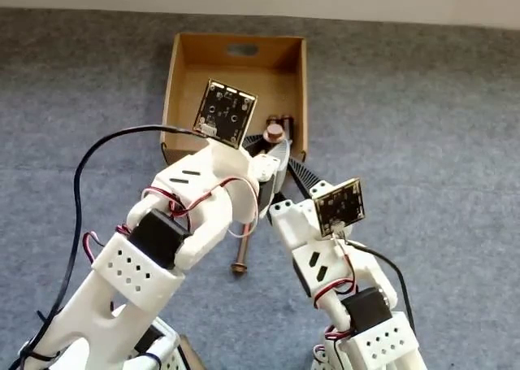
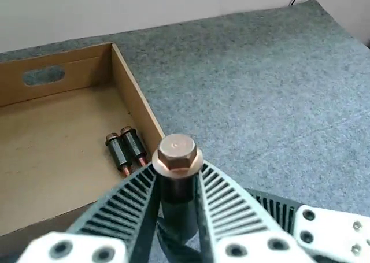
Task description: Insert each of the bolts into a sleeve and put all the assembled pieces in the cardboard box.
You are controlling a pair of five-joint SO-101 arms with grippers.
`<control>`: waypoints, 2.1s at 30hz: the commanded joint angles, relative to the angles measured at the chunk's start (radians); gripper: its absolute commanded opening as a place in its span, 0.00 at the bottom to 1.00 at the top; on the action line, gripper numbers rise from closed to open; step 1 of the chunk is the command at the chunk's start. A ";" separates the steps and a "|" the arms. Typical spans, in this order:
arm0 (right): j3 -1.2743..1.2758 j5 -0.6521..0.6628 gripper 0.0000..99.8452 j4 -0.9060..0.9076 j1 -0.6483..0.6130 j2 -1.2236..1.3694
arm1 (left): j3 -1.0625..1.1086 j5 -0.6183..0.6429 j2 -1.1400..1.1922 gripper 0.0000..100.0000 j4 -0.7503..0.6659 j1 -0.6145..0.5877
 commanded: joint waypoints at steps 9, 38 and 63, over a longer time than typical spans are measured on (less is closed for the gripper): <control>-0.019 -0.003 0.01 -0.025 0.013 -0.013 | -0.007 -0.009 -0.007 0.23 0.064 0.002; -0.015 -0.003 0.01 -0.015 0.013 -0.012 | 0.380 -0.014 -0.608 0.01 0.184 -0.298; -0.400 -0.011 0.01 0.348 0.090 0.005 | 1.001 -0.276 -0.923 0.01 0.092 -0.820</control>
